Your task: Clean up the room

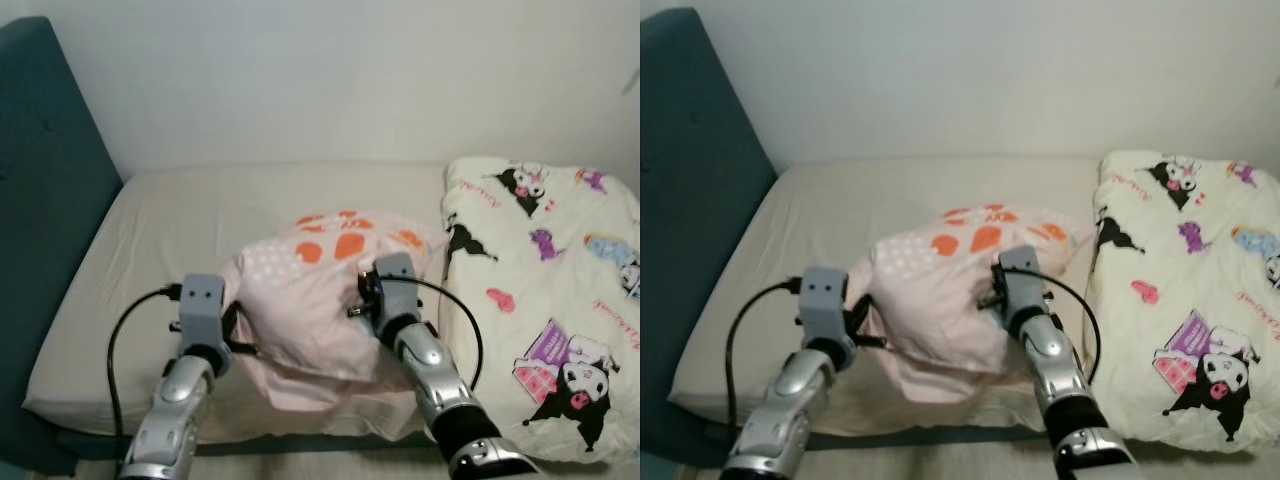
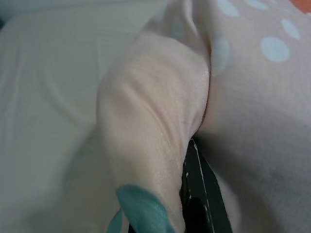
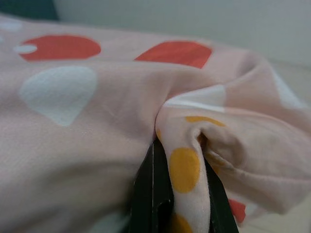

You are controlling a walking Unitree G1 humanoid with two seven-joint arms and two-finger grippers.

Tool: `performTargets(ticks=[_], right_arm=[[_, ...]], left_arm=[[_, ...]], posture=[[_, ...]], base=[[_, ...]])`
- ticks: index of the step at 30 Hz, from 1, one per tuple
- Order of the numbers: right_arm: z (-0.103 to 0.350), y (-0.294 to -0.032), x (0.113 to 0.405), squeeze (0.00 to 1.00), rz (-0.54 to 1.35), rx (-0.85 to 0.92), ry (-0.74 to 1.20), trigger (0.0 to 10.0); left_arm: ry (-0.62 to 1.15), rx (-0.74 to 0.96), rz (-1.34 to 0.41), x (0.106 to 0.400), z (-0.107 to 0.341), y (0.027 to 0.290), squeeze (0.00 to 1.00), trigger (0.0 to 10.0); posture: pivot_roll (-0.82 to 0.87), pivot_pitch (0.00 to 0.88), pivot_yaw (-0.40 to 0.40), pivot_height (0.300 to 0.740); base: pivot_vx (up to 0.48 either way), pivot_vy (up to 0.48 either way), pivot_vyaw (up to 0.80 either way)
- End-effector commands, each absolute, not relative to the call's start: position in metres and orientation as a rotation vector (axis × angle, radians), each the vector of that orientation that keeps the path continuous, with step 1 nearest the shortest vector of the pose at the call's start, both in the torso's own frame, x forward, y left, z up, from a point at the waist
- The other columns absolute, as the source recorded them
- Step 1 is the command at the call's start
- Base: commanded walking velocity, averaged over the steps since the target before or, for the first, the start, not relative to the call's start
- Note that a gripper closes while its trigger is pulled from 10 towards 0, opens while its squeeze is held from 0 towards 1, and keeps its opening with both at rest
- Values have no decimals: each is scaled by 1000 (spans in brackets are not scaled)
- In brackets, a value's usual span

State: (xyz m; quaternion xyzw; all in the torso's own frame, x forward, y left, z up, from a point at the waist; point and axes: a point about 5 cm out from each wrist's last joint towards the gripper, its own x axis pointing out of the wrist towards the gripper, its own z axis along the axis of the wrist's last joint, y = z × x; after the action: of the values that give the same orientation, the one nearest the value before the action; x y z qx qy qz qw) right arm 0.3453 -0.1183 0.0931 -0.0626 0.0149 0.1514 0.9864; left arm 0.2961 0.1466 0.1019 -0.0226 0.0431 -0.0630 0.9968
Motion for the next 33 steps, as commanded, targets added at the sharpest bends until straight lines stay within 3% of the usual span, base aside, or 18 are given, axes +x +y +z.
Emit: performTargets(ticks=[1,29,33], right_arm=[[96,-110,346,0,334,-122,8,10000],[98,-117,346,0,282,-61,-5,10000],[98,-118,346,0,280,-61,-6,10000]], left_arm=[[61,-46,-146,295,104,143,0,10000],[50,-42,-199,299,110,138,0,10000],[46,-41,-203,299,110,138,0,10000]], posture=[[58,116,-20,740],[53,137,-12,740],[53,138,-11,740]], base=[[0,0,800],[0,0,0],[0,350,0]])
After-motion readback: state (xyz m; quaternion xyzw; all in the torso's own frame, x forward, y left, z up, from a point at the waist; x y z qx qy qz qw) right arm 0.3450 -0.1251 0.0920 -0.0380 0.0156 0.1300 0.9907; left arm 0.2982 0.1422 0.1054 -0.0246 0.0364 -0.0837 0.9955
